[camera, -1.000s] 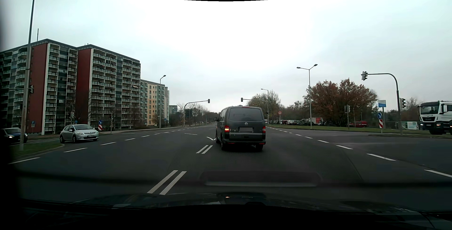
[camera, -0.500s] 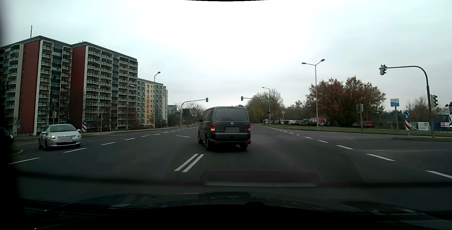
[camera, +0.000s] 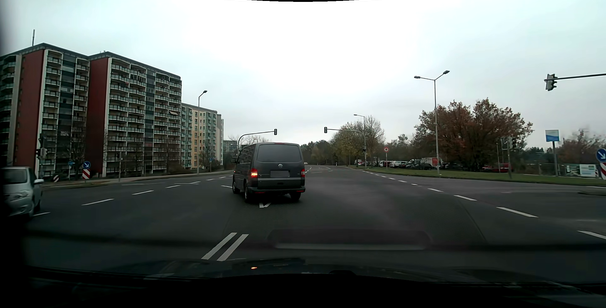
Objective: Follow the waypoints while adhering to traffic rules and regulations
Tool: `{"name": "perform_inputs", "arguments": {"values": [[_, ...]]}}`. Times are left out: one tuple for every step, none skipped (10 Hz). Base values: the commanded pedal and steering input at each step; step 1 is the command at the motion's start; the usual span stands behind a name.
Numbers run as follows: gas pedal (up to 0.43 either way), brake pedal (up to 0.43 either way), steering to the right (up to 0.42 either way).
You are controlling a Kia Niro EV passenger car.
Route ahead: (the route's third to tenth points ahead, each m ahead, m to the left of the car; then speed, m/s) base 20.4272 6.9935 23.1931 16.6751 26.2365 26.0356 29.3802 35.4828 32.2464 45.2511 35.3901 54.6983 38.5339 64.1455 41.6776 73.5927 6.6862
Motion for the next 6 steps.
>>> {"name": "perform_inputs", "arguments": {"values": [[0.189, 0.000, -0.017], [0.177, 0.000, -0.022], [0.177, 0.000, -0.029], [0.169, 0.000, -0.035], [0.169, 0.000, -0.045], [0.157, 0.000, -0.059]]}}
